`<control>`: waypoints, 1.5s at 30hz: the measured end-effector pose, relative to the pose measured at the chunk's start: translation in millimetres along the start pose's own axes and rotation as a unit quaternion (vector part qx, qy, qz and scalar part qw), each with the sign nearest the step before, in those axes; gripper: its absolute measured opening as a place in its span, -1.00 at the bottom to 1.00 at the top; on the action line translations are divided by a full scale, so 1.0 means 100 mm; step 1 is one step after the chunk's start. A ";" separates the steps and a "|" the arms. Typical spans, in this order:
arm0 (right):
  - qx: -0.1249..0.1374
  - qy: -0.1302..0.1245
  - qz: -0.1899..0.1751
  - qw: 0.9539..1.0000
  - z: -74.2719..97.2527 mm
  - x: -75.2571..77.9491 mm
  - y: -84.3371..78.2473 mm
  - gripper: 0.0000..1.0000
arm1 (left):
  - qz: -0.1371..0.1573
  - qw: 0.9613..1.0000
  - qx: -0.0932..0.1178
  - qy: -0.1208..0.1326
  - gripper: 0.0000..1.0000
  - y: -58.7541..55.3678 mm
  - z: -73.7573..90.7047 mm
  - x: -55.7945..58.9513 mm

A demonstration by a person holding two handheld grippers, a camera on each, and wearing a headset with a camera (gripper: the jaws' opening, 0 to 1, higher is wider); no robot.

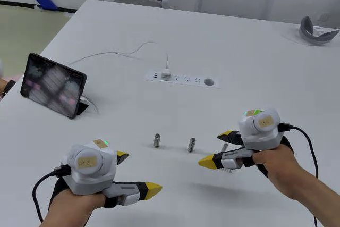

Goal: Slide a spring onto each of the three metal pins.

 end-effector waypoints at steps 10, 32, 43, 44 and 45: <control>0.020 -0.013 -0.029 0.999 0.14 -0.02 -0.15 0.43 | -0.003 1.000 -0.001 0.000 0.51 0.02 -0.02 0.00; 0.054 -0.046 -0.099 0.993 0.45 -0.23 -0.62 0.55 | -0.009 1.000 0.000 -0.013 0.54 0.10 -0.18 0.02; 0.055 -0.058 -0.120 0.990 0.54 -0.33 -0.86 0.58 | -0.028 0.999 -0.007 -0.033 0.55 0.17 -0.31 0.11; 0.056 -0.059 -0.122 0.989 0.56 -0.34 -0.87 0.59 | -0.028 0.999 -0.007 -0.035 0.55 0.17 -0.32 0.12; 0.058 -0.060 -0.125 0.989 0.57 -0.36 -0.88 0.59 | -0.029 0.999 -0.008 -0.038 0.55 0.18 -0.34 0.13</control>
Point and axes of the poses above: the centre of the closed fingertips' face, and the gripper's own axes: z roughly backward along the fingers, x roughly to its right, y roughly out of its top, the point moved 10 cm from there along z, roughly backward along the fingers, and after that the axes turned 2 degrees about -x, right-handed, at the moved point
